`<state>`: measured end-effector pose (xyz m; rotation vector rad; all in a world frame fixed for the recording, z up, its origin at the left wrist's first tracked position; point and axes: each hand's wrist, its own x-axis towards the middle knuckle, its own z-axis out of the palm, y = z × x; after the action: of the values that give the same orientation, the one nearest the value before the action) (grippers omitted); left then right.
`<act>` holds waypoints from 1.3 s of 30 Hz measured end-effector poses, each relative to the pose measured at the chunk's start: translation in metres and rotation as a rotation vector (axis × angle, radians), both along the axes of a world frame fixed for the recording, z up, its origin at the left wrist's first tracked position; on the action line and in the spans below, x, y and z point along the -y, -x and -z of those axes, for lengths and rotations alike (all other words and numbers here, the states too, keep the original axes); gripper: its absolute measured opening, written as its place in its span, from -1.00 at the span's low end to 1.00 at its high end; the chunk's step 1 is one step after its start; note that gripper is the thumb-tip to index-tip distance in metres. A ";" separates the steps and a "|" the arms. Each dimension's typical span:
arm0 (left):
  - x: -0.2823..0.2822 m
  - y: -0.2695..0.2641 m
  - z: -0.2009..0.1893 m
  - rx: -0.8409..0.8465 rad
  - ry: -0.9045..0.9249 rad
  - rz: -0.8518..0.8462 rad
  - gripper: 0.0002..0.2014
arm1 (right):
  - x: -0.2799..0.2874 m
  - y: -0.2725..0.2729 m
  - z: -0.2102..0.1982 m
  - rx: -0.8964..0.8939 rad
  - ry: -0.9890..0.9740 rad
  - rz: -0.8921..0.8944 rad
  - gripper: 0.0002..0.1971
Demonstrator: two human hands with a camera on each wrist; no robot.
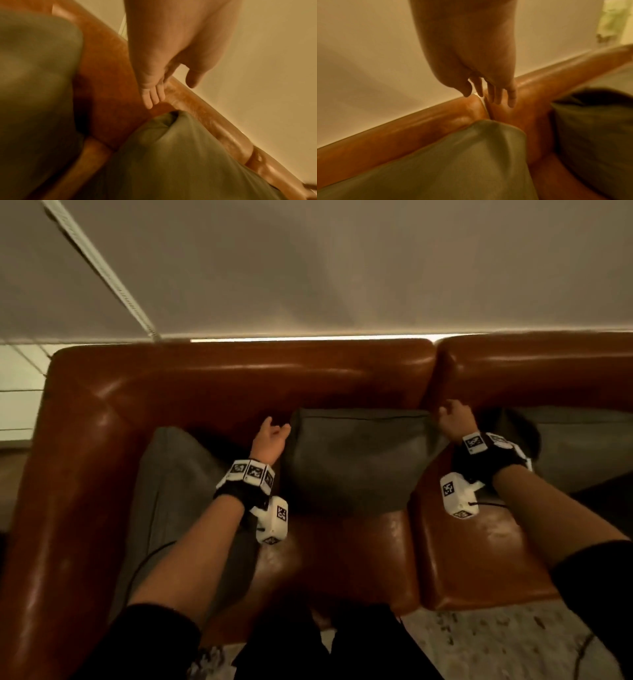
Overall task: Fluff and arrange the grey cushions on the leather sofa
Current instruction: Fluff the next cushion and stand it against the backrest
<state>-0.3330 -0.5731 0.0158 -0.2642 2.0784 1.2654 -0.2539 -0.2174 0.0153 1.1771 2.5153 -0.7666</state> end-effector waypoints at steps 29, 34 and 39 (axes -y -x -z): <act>0.011 -0.146 0.063 -0.085 0.548 0.182 -0.58 | 0.034 -0.158 0.068 0.060 0.238 0.022 -0.72; 0.009 -0.152 0.060 -0.258 0.429 0.127 -0.69 | 0.018 -0.159 0.068 -0.137 0.289 0.105 -0.72; 0.017 -0.158 0.052 -0.371 0.338 -0.043 -0.83 | -0.012 -0.152 0.065 -0.198 0.345 0.056 -0.75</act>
<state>-0.1747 -0.5903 -0.0357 -0.2381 2.6202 1.0404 -0.1023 -0.2059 -0.0498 1.0992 2.3725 -1.3278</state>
